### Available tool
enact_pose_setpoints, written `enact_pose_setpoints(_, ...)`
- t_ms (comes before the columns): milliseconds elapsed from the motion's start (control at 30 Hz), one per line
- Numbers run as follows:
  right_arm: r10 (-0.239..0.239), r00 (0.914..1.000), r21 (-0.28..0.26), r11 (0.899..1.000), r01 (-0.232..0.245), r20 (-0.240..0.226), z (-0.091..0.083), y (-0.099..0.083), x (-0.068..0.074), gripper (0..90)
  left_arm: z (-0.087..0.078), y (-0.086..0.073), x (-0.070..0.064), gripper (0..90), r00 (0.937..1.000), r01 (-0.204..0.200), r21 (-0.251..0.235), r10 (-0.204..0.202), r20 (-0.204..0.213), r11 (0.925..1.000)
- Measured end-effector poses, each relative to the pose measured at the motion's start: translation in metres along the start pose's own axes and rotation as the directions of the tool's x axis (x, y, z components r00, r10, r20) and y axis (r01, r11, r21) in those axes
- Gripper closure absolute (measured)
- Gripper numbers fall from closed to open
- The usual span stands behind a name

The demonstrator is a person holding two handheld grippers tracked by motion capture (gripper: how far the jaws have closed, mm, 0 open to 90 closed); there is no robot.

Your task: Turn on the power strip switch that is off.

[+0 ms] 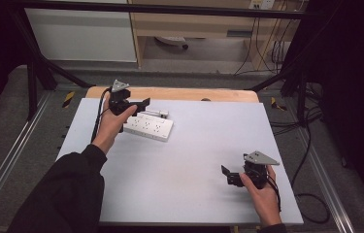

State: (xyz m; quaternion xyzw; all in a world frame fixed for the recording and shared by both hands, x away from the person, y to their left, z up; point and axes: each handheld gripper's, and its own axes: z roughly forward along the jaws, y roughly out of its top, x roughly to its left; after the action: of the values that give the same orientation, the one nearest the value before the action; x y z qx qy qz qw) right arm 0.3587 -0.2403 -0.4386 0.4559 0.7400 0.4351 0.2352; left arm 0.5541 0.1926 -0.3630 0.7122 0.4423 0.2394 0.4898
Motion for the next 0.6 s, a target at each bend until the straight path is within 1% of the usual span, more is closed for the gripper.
enact_pose_setpoints(67, -0.002, 1.0000, -0.001, 1.000, 0.002, 0.001, 0.000, 0.000, 0.000, 2.4, 0.001, -0.001, 0.002, 8.9, 1.0000, -0.003, 0.000, 0.003, -0.007, 1.0000)
enact_pose_setpoints(267, -0.001, 1.0000, -0.001, 1.000, 0.001, -0.001, 0.000, 0.000, 0.000, 2.4, 0.006, -0.004, 0.007, 9.2, 0.9998, 0.010, 0.008, -0.010, -0.020, 0.9999)
enact_pose_setpoints(433, -0.001, 1.0000, 0.000, 1.000, 0.001, -0.001, 0.000, 0.000, 0.000, 2.4, 0.011, -0.007, 0.010, 9.2, 0.9995, 0.021, 0.014, -0.021, -0.022, 0.9997)
enact_pose_setpoints(600, -0.001, 1.0000, 0.000, 1.000, 0.001, 0.000, 0.000, 0.000, 0.000, 2.4, 0.014, -0.009, 0.010, 9.2, 0.9996, 0.018, 0.026, -0.018, -0.022, 0.9995)
